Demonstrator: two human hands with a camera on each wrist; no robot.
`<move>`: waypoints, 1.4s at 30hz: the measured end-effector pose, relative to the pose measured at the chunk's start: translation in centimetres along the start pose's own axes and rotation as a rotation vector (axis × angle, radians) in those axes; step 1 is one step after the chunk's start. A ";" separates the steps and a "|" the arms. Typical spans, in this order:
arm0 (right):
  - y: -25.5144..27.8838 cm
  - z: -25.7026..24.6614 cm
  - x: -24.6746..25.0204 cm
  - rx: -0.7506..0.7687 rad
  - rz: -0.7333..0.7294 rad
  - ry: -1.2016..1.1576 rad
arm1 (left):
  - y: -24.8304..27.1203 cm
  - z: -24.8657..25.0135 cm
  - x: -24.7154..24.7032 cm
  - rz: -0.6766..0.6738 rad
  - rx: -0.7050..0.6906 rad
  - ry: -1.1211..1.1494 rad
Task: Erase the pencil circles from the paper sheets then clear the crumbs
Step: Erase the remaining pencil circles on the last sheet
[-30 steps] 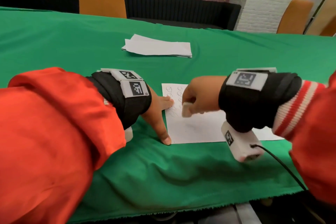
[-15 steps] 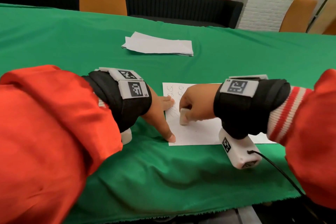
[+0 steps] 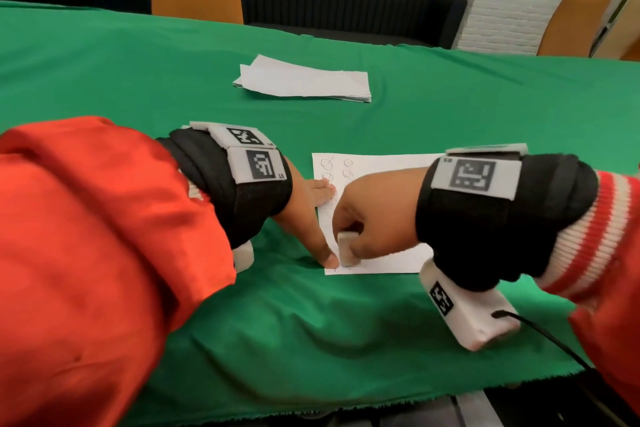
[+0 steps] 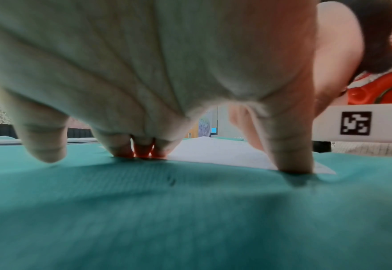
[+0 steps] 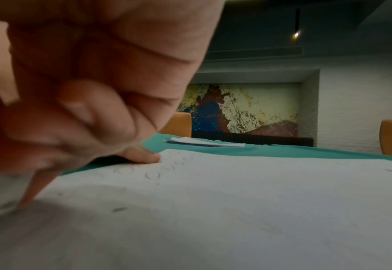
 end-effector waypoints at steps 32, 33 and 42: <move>2.1 6.6 2.7 -0.145 0.266 -0.204 | 0.7 -0.6 1.1 0.082 -0.009 0.008; 2.1 6.6 2.8 -0.138 0.266 -0.192 | 0.7 -0.9 1.2 0.081 -0.003 0.006; -0.1 4.7 3.1 0.061 0.238 -0.142 | -0.6 -1.4 1.8 0.079 -0.024 0.072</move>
Point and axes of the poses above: each hand's wrist, its own y-axis away from the middle knuckle, its own x-axis out of the back of the hand, z = x × y, the point moved 5 cm from there along -y, towards the middle knuckle, and after that the axes turned 1 degree about x, right-handed, at the moved point
